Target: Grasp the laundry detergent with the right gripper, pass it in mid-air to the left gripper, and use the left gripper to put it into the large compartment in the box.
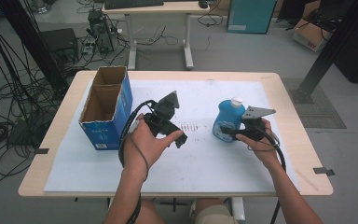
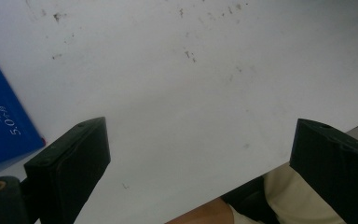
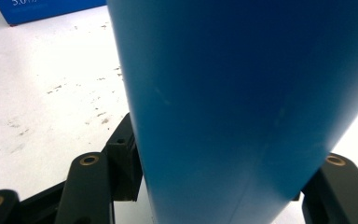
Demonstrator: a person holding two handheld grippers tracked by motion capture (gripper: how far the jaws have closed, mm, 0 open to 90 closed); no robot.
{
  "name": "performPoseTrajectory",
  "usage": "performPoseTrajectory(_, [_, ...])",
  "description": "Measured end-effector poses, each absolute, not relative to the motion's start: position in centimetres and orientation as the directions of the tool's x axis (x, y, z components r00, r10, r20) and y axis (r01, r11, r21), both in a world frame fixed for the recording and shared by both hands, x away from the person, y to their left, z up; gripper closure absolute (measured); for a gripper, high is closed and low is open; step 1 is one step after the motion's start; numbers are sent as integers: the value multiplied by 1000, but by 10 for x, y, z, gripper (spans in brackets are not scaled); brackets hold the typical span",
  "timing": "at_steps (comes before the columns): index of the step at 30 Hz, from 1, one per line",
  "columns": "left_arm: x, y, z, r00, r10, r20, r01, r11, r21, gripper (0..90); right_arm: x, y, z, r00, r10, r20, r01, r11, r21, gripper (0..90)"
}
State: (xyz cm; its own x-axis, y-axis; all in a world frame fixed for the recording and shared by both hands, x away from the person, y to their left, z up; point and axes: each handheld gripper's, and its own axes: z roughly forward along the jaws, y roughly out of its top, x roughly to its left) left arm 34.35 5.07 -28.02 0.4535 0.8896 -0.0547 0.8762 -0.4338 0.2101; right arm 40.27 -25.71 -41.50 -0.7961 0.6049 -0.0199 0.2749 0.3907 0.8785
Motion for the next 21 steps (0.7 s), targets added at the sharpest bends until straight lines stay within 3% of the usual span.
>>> performPoseTrajectory(21, [343, 47, -278, 460, 886, -52, 872, -440, 215, 53, 404, -258, -416, -801, 598, -23, 261, 384, 886, 416])
